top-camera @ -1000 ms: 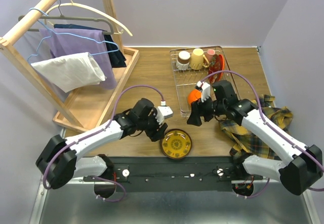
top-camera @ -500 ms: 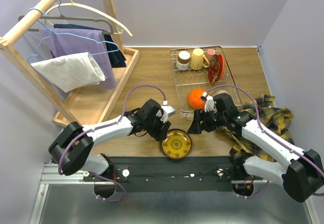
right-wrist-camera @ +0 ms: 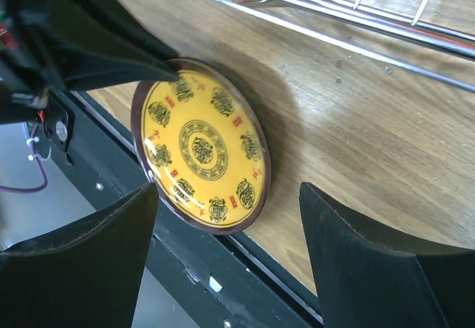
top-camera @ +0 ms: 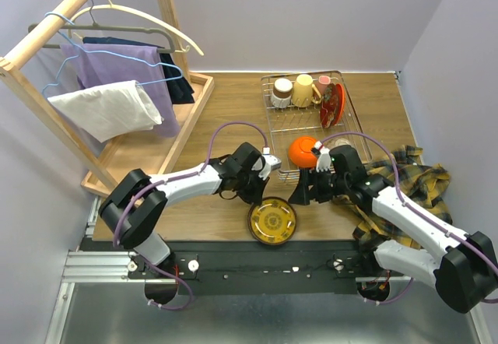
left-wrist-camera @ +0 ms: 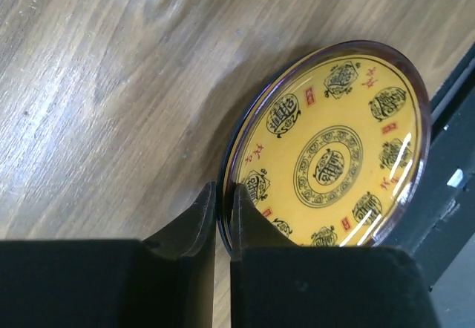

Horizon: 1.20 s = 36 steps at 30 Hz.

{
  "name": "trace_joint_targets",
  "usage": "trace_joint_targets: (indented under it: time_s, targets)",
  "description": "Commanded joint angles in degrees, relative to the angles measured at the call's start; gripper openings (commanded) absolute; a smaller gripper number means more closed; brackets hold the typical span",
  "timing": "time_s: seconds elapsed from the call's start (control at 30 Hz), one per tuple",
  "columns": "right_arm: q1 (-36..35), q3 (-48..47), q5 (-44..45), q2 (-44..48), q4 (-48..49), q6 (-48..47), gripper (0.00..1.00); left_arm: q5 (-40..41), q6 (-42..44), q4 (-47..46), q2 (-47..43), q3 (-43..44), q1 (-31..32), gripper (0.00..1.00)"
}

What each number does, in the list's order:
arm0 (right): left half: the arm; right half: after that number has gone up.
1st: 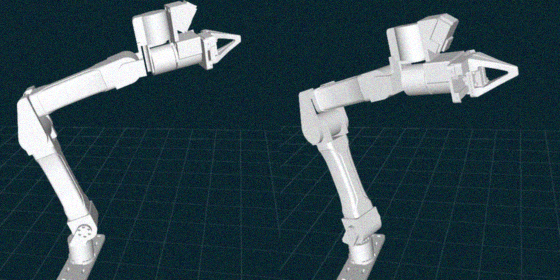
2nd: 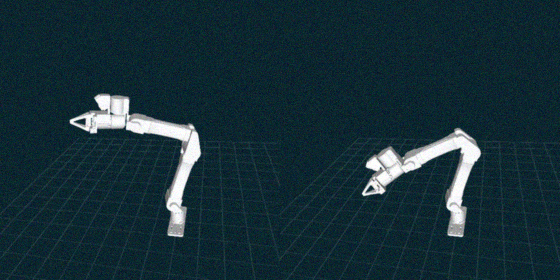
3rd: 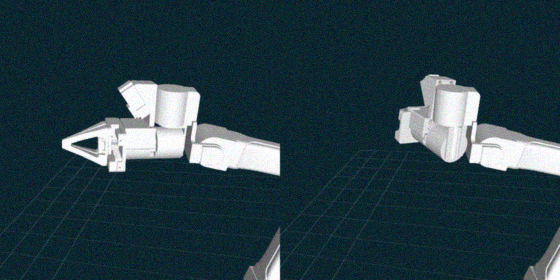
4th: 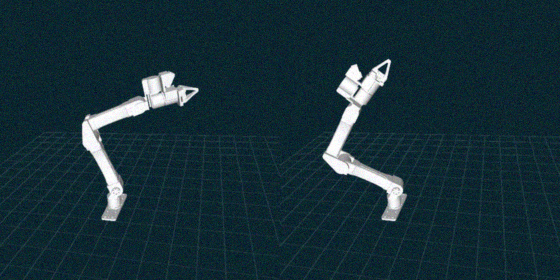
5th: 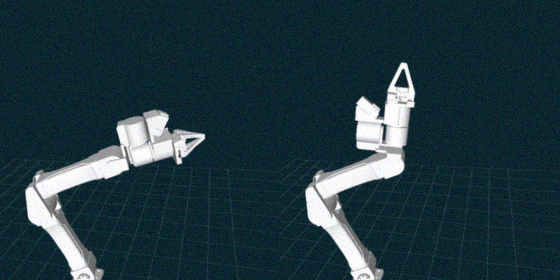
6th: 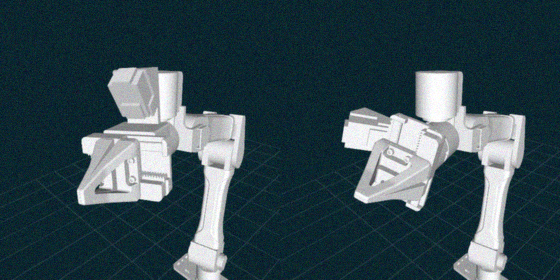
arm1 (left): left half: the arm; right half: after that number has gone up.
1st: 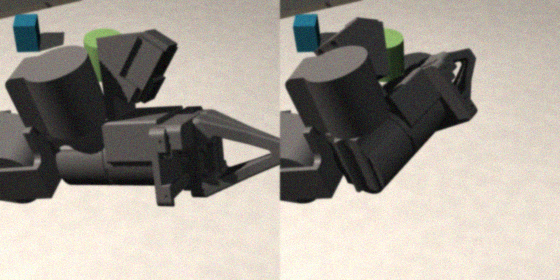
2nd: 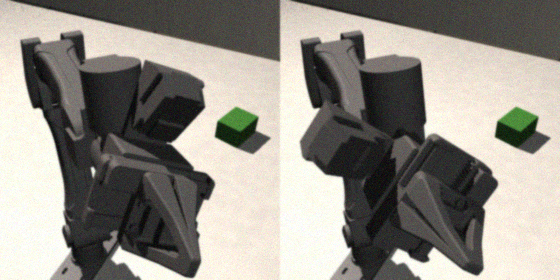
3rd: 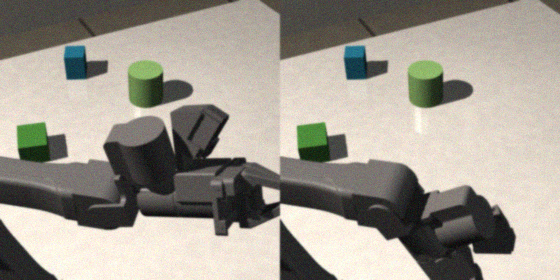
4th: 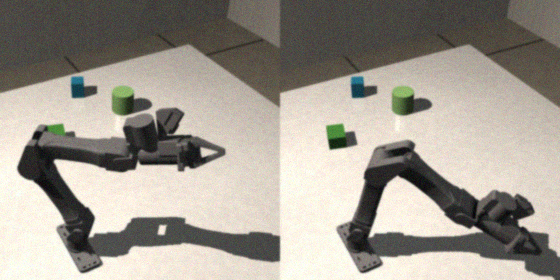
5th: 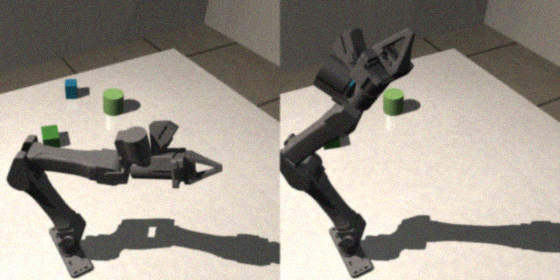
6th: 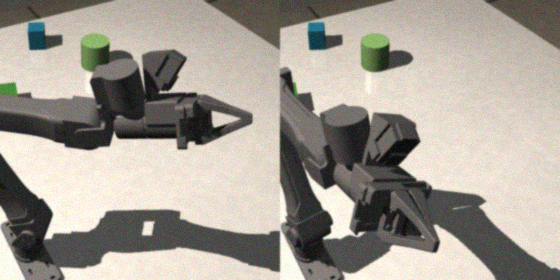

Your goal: Load the mixed dishes into the dish rack

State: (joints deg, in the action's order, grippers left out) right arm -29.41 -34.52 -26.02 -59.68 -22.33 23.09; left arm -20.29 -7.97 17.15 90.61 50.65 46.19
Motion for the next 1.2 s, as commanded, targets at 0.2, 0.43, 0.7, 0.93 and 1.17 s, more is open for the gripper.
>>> trace_joint_targets:
  time_s: [0.2,0.43,0.7,0.93,1.17]
  targets:
    - [-1.4,3.1,-3.2,-1.8,5.7,3.2,0.80,-6.9,4.1,6.5,-7.2,-2.7,-6.1,0.00]
    - [-6.7,7.1,0.8,-3.0,9.2,8.9,0.71,-6.2,1.8,2.9,-5.2,-4.7,-6.6,0.27]
    - [-14.0,7.1,10.4,-7.1,13.0,17.5,0.71,4.8,0.1,6.5,-4.7,-2.8,-6.7,0.43]
    - [-15.3,5.9,12.6,-8.4,11.0,19.5,0.71,3.0,-1.2,12.6,-13.2,-0.7,-7.1,0.00]
    - [-15.2,5.3,16.0,-9.5,11.8,18.9,0.73,-2.6,-8.3,8.9,-15.3,-8.5,-3.5,0.00]
